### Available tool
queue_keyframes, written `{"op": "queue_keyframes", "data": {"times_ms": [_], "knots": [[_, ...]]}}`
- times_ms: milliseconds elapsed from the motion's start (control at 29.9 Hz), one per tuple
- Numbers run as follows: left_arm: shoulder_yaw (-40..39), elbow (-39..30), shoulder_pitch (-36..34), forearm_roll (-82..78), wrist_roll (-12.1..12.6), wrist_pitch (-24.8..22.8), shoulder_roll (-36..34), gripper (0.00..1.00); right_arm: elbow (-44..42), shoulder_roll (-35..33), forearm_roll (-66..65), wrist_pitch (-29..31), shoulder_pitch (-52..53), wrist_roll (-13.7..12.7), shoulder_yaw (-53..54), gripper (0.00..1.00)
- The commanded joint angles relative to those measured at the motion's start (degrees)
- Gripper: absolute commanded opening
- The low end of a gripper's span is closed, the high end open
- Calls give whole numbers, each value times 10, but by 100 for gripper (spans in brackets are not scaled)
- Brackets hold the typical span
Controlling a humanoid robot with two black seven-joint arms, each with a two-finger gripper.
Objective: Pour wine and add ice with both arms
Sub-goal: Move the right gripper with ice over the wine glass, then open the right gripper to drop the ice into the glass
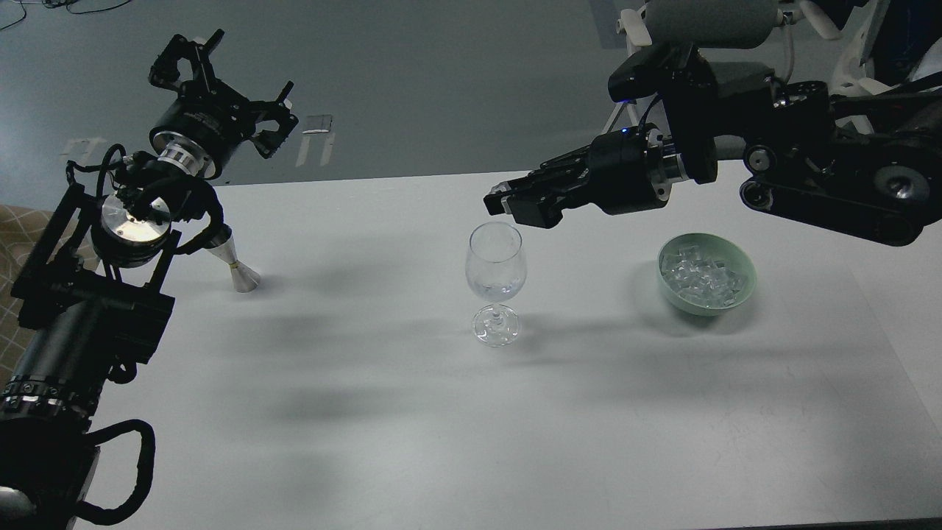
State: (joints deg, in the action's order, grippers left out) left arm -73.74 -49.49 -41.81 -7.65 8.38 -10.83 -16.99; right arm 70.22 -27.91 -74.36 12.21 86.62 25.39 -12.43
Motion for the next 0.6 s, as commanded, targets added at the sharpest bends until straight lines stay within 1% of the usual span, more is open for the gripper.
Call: {"op": "queue_keyframes", "data": {"times_ms": [0,334,568], "knots": [[-1,1,0,0,0,-2,-5,97,-1,6,0,0,-6,0,0,12],[-2,0,2,0,0,-1,-7,97,-15,39,-1,0,-14,-1,0,14],[-2,0,-1,0,0,-1,-9,97,-15,35,-1,-1,-14,-1,0,15]]}}
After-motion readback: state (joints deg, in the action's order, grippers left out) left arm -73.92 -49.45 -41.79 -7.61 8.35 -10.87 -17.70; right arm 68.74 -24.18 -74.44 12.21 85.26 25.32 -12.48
